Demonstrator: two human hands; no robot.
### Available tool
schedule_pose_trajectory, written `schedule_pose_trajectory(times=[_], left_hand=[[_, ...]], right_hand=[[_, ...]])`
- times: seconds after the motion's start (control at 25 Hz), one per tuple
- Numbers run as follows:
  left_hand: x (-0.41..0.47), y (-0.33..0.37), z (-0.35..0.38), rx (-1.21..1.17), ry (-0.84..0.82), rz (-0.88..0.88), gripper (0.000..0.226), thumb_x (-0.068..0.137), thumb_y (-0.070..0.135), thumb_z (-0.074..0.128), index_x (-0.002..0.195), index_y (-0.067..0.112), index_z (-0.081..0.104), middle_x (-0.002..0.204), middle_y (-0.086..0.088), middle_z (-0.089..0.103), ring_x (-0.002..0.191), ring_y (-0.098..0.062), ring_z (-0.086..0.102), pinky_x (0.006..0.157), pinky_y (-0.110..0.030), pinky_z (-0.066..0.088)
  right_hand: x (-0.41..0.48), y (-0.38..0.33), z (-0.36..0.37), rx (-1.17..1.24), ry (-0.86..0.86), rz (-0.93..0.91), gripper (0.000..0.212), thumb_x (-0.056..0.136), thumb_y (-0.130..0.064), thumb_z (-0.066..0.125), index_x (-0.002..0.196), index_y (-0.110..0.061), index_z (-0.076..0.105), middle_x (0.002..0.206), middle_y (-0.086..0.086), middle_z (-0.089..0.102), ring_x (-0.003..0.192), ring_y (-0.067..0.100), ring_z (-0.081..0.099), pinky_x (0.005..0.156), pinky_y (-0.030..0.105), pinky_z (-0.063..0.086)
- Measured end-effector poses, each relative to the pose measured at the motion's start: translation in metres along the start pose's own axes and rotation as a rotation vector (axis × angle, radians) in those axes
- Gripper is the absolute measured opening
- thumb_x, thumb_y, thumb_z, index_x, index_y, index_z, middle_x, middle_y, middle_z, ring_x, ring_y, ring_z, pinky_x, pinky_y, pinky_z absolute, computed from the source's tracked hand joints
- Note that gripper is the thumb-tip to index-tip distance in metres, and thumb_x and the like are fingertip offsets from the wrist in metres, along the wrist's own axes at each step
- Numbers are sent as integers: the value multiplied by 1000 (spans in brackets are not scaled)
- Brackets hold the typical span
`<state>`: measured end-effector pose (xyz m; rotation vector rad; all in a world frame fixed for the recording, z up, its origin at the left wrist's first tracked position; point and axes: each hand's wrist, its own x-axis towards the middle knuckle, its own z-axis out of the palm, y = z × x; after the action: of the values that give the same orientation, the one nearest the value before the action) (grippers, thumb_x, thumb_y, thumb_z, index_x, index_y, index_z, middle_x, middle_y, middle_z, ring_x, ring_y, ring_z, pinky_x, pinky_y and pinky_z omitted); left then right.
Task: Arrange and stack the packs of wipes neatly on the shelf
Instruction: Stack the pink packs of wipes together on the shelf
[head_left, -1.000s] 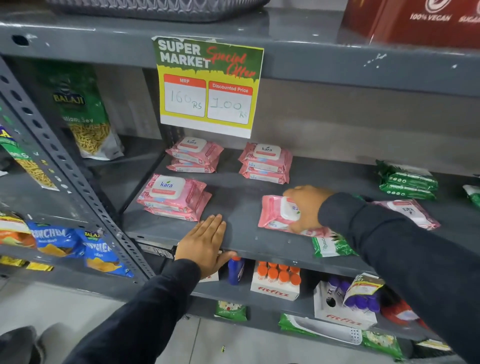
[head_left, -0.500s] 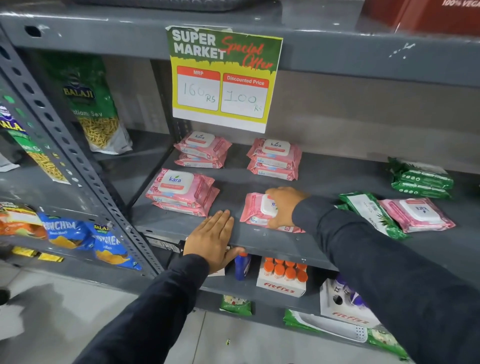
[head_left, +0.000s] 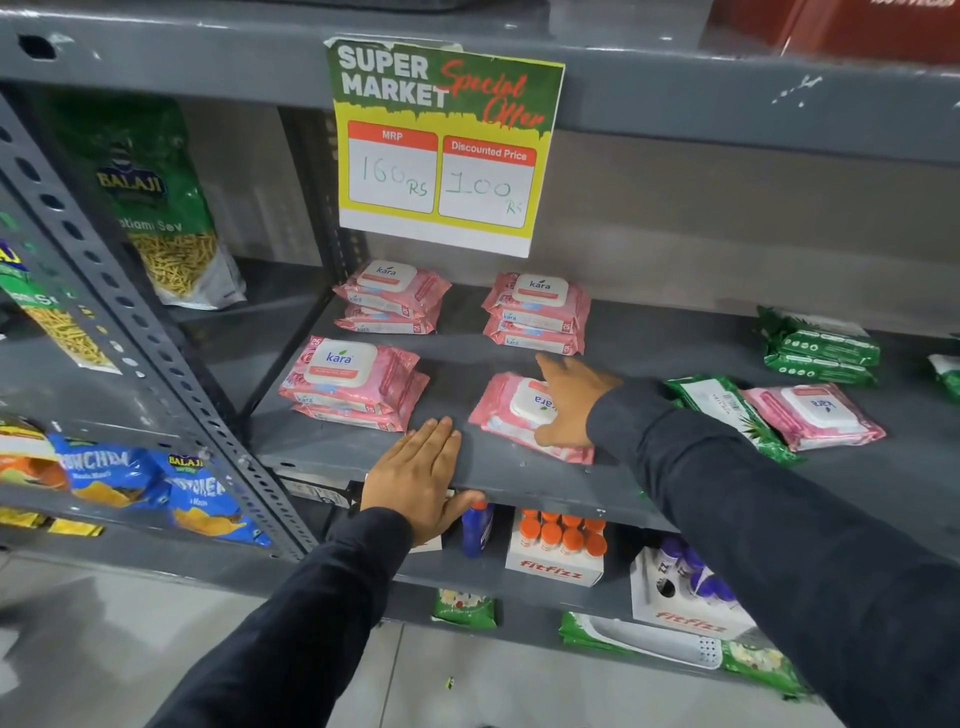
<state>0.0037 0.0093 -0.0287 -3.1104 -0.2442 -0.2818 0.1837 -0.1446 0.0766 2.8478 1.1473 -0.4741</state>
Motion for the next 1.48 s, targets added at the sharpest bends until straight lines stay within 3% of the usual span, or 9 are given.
schedule_pose_trajectory(times=[0.16, 0.24, 0.4, 0.52, 0.72, 0.96, 1.2, 1.36, 1.48], left_hand=[[-1, 0, 0, -2, 4, 5, 79, 83, 64, 31, 129, 2, 49, 135, -17, 52, 125, -31, 48, 104, -47, 36], [-1, 0, 0, -5, 0, 4, 80, 84, 65, 30, 131, 2, 47, 137, -17, 50, 127, -31, 46, 105, -46, 34], [-1, -1, 1, -9, -3, -2, 81, 84, 67, 29, 133, 4, 45, 140, -16, 47, 129, -30, 43, 108, -45, 30], [0, -1, 1, -18, -3, 3, 81, 83, 67, 31, 133, 4, 45, 140, -15, 47, 129, -30, 43, 108, -45, 31], [1, -1, 1, -13, -4, 2, 82, 83, 68, 31, 137, 6, 39, 144, -14, 41, 134, -28, 37, 111, -42, 25], [1, -1, 1, -2, -34, -13, 85, 83, 70, 25, 137, 7, 38, 144, -13, 42, 134, -28, 37, 111, -43, 26], [-1, 1, -5, 11, -51, -20, 83, 83, 69, 25, 133, 5, 45, 139, -13, 48, 128, -28, 45, 107, -43, 30], [-2, 2, -7, 6, -43, -27, 83, 84, 68, 24, 132, 4, 46, 138, -15, 50, 127, -28, 46, 106, -43, 33], [-2, 2, -6, -9, -28, -17, 86, 85, 69, 18, 132, 2, 46, 138, -16, 48, 128, -30, 45, 106, -46, 34]], right_hand=[[1, -12, 9, 85, 167, 144, 103, 71, -73, 53, 148, -26, 3, 153, 15, 13, 119, 45, 47, 91, 49, 49], [4, -18, 9, 190, 147, 148, 93, 78, -64, 51, 148, -26, 2, 157, 16, 4, 122, 45, 46, 94, 49, 48], [10, -12, -9, -33, 28, 51, 92, 67, -38, 68, 142, -30, 16, 147, 10, 21, 107, 37, 54, 75, 41, 51], [12, -2, -14, -284, -27, -26, 90, 62, -43, 75, 137, -27, 28, 137, 2, 38, 116, 31, 47, 85, 44, 49], [13, 8, -9, -217, 20, -61, 60, 63, -43, 76, 113, -25, 48, 113, 1, 55, 109, 26, 47, 89, 43, 46], [13, 15, 3, -55, 27, -27, 71, 55, -61, 74, 112, -27, 48, 97, -2, 44, 90, 20, 44, 77, 37, 45], [9, 9, 7, 19, 58, -61, 72, 60, -60, 72, 119, -27, 48, 108, 2, 49, 101, 23, 51, 82, 40, 50], [5, 11, 0, 65, 23, -37, 108, 58, -68, 69, 144, -24, 22, 145, 5, 38, 128, 29, 41, 100, 51, 43], [3, 56, -21, 209, 232, 90, 92, 69, -62, 65, 144, -26, 26, 145, 10, 41, 127, 33, 43, 101, 47, 41]])
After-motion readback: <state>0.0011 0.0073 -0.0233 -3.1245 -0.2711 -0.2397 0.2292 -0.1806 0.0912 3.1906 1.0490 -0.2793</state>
